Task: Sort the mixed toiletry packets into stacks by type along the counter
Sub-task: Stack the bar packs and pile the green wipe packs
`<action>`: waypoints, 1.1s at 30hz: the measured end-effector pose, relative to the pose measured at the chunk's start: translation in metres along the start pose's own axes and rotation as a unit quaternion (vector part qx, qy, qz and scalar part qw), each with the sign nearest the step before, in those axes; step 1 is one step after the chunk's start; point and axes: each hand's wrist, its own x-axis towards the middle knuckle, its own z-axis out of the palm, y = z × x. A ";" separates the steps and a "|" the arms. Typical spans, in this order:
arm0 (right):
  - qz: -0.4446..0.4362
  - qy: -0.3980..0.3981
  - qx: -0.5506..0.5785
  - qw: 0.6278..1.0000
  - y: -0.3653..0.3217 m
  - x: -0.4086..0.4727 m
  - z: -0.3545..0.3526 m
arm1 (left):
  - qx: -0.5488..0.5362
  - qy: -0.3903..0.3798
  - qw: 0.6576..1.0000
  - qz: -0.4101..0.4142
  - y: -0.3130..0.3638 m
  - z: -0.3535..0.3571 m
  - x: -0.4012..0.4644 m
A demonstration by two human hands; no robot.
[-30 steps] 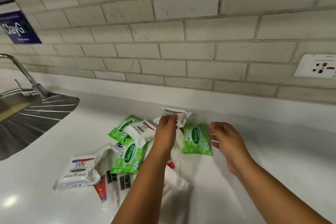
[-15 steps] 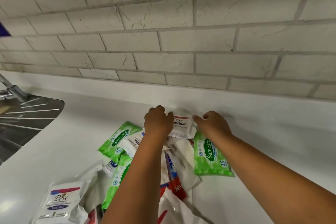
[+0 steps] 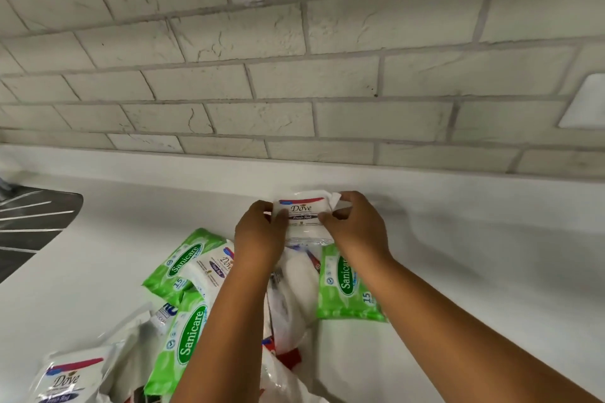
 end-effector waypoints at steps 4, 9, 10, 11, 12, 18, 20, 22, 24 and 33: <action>-0.003 0.047 0.131 0.990 0.010 -0.027 -0.049 | -0.139 -0.006 0.990 0.025 0.031 0.010 -0.044; -0.005 0.118 0.175 0.977 0.053 -0.073 -0.117 | -0.232 -0.113 0.965 0.043 0.059 0.053 -0.109; 0.001 0.125 0.173 0.977 0.063 -0.082 -0.130 | -0.232 -0.130 0.963 0.047 0.062 0.064 -0.120; 0.006 0.131 0.168 0.977 0.074 -0.092 -0.145 | -0.231 -0.147 0.960 0.052 0.068 0.075 -0.134; 0.015 0.135 0.163 0.977 0.086 -0.101 -0.160 | -0.234 -0.163 0.957 0.055 0.072 0.088 -0.147; 0.058 0.187 0.114 0.974 0.153 -0.138 -0.248 | -0.248 -0.252 0.932 0.076 0.107 0.162 -0.221; 0.067 0.203 0.095 0.972 0.169 -0.145 -0.272 | -0.245 -0.272 0.927 0.081 0.119 0.185 -0.239; 0.076 0.220 0.076 0.969 0.186 -0.150 -0.296 | -0.241 -0.287 0.923 0.085 0.134 0.208 -0.257; 0.077 0.229 0.053 0.969 0.201 -0.151 -0.315 | -0.235 -0.291 0.923 0.088 0.145 0.228 -0.269; -0.063 0.318 -0.237 0.916 0.258 -0.122 -0.366 | -0.194 -0.248 0.942 0.115 0.196 0.301 -0.286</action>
